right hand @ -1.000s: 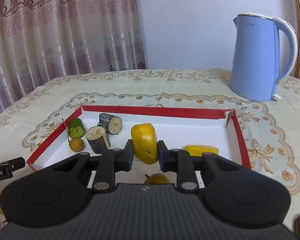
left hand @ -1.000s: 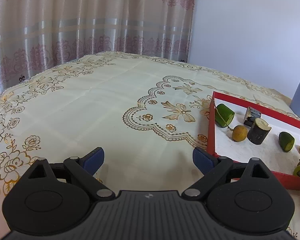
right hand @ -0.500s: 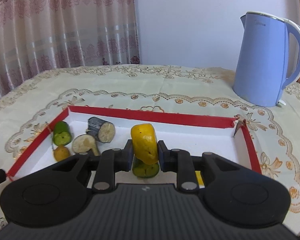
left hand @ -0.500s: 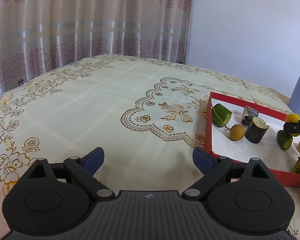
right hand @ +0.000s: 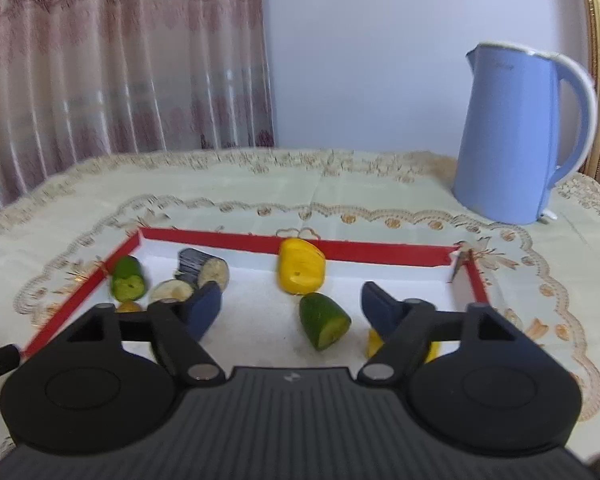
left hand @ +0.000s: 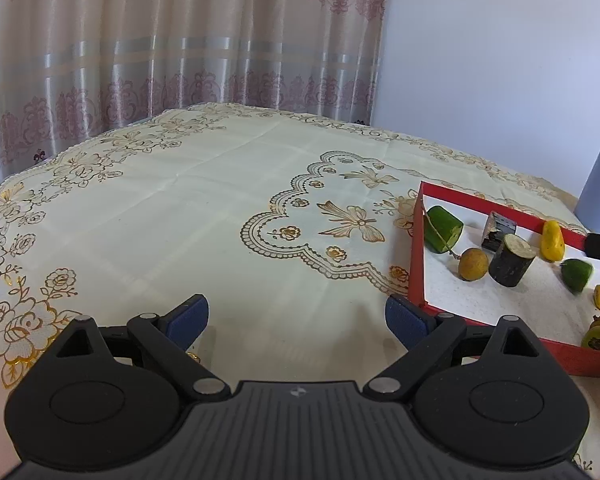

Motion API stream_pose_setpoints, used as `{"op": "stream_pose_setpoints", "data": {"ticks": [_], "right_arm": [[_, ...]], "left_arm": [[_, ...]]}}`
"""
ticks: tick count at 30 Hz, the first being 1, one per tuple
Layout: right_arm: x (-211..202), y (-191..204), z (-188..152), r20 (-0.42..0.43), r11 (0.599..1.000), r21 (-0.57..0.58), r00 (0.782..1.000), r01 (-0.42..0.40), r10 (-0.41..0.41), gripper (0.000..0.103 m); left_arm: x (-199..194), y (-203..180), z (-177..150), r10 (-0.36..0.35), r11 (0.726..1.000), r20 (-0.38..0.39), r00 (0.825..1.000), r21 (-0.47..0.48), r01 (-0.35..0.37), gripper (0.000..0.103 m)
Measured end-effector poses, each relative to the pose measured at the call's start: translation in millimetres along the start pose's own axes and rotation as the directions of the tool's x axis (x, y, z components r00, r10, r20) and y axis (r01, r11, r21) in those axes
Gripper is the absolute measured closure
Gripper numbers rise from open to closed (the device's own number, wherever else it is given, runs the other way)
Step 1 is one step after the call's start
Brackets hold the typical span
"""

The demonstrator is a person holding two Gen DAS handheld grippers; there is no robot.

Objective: Organize fruits

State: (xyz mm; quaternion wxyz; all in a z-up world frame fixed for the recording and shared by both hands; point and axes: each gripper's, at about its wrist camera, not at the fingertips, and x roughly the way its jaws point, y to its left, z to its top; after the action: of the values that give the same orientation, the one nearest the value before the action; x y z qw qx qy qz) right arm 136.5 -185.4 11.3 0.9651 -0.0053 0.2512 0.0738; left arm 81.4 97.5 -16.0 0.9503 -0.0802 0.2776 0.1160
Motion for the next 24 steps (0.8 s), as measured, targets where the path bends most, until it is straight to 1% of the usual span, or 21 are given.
{"op": "stream_pose_setpoints", "data": {"ticks": [1, 2, 3, 6, 11, 14, 17, 20, 24], "right_arm": [[-10.0, -0.8, -3.6, 0.013, 1.0, 0.0, 1.0, -0.001, 0.001, 0.01], [-21.9, -1.6, -8.4, 0.027, 1.0, 0.0, 1.0, 0.001, -0.001, 0.004], [-33.0, -1.9, -13.4, 0.039, 1.0, 0.002, 0.999, 0.004, -0.004, 0.001], [-69.6, -4.5, -31.5, 0.086, 1.0, 0.008, 0.996, 0.001, -0.002, 0.0], [-108.2, -9.2, -54.0, 0.104, 1.0, 0.005, 0.994, 0.028, -0.028, 0.0], [-118.1, -11.7, -59.6, 0.096, 1.0, 0.01, 0.995, 0.024, -0.025, 0.0], [-117.3, -8.1, -63.7, 0.07, 1.0, -0.02, 0.998, 0.005, -0.003, 0.0], [-109.5, -3.3, -69.6, 0.023, 0.999, -0.052, 1.0, -0.01, 0.011, 0.0], [-97.1, -4.5, -75.6, -0.048, 0.999, -0.039, 0.999, -0.017, 0.015, 0.0]], "left_arm": [[-0.9, -0.1, -0.2, 0.0, 1.0, 0.008, 1.0, 0.001, 0.0, 0.007], [-2.0, -0.4, -0.8, 0.003, 1.0, 0.017, 1.0, 0.004, -0.003, 0.007], [-3.2, -1.3, -1.1, 0.007, 1.0, 0.026, 1.0, 0.009, -0.007, 0.007], [-6.2, -4.9, -1.3, 0.013, 0.999, 0.045, 0.999, 0.029, -0.015, 0.007], [-7.8, -7.4, 0.4, 0.019, 0.999, 0.048, 0.999, 0.038, -0.021, 0.007], [-11.6, -8.7, 3.2, 0.015, 0.999, 0.045, 0.999, 0.04, -0.017, 0.007], [-19.0, -12.1, 6.4, 0.006, 0.999, 0.055, 0.998, 0.048, -0.009, 0.007], [-27.7, -20.2, 9.2, -0.005, 0.997, 0.065, 0.998, 0.082, -0.001, 0.007], [-37.7, -32.8, 10.4, -0.033, 0.992, 0.071, 0.997, 0.122, 0.024, 0.007]]}}
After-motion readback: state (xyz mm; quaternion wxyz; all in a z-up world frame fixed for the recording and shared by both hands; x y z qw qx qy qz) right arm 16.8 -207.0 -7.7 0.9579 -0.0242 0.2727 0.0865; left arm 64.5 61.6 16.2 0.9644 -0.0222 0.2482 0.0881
